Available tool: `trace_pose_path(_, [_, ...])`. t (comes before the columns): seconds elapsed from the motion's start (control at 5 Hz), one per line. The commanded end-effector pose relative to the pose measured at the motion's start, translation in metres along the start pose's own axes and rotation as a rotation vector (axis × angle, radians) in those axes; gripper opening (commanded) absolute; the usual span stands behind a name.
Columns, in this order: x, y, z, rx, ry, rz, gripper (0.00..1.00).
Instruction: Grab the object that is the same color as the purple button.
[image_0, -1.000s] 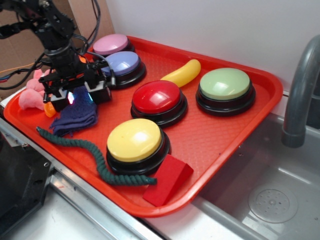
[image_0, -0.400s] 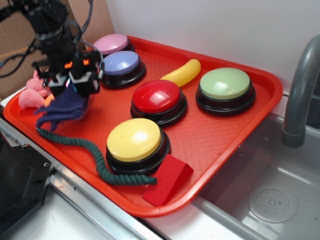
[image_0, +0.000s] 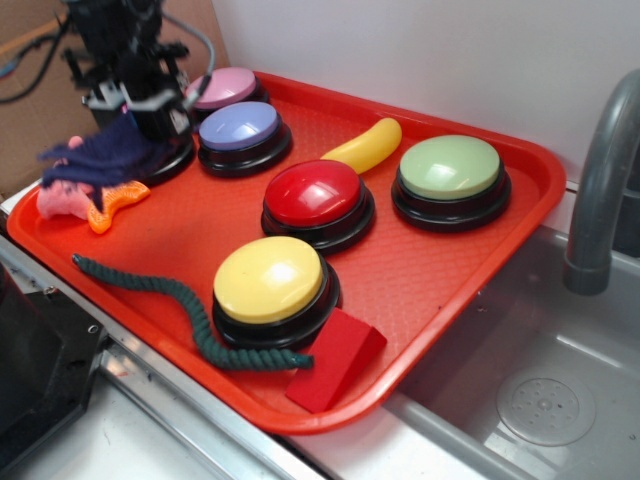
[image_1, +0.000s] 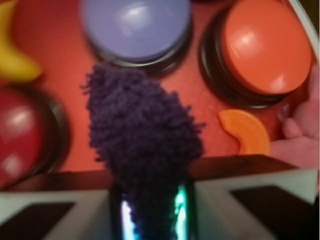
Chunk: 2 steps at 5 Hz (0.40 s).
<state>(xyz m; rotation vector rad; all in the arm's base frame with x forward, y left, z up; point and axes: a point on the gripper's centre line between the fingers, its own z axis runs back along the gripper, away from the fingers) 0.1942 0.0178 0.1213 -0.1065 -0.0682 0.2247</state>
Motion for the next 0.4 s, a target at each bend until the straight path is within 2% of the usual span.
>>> trace_pose_path(0.0, [-0.0121, -0.011, 0.052, -0.031, -0.14, -0.184, 0.0])
trace_pose_path(0.2, [-0.0118, -0.0032, 0.0478, 0.033, -0.099, -0.163, 0.0])
